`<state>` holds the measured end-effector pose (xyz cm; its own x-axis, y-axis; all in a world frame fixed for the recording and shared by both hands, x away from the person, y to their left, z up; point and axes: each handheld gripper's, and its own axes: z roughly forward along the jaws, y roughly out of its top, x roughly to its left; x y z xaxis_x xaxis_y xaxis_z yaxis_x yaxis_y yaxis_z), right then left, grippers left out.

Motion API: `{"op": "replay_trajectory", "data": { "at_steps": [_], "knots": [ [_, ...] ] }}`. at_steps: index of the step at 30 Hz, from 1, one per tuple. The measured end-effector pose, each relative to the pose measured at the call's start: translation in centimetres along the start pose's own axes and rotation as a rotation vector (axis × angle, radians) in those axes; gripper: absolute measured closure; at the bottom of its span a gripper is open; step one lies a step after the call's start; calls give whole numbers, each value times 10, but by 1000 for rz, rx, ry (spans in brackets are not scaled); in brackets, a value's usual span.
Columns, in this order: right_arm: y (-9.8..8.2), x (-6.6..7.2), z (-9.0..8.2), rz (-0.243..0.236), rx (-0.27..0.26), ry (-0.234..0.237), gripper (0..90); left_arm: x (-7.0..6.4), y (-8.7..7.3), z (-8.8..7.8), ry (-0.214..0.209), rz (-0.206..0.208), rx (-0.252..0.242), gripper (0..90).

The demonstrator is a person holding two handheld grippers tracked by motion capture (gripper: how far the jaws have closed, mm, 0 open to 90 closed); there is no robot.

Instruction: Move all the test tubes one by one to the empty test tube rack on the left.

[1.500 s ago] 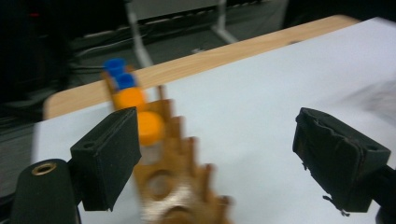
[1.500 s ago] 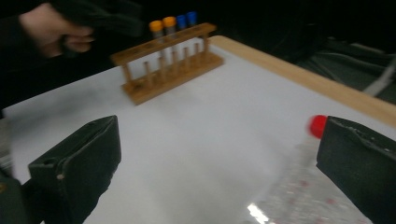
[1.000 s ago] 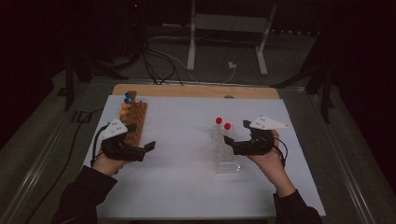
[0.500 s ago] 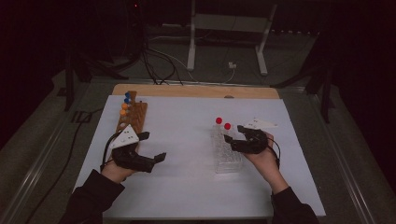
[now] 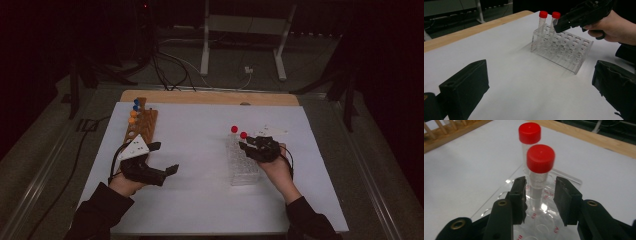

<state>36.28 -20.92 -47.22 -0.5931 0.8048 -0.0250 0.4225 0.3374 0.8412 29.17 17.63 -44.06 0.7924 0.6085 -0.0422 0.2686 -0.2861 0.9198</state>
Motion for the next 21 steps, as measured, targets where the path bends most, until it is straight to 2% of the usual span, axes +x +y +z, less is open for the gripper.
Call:
{"op": "replay_trajectory", "data": {
  "at_steps": [3, 7, 8, 13, 21],
  "knots": [
    [0, 1, 3, 2, 7, 4, 640, 0, 0, -1, 4, 1, -3, 15],
    [0, 2, 6, -8, 11, -12, 719, 1, 0, -2, 5, -2, -8, 15],
    [0, 2, 6, -7, 14, -4, 735, 1, 0, -2, 4, -4, -7, 15],
    [1, 5, 4, -23, -2, -18, 749, 1, 0, -1, 1, -3, -1, 15],
    [8, 6, -12, -33, -51, -22, 750, 2, -1, -1, 5, -7, -1, 15]
  ]
}}
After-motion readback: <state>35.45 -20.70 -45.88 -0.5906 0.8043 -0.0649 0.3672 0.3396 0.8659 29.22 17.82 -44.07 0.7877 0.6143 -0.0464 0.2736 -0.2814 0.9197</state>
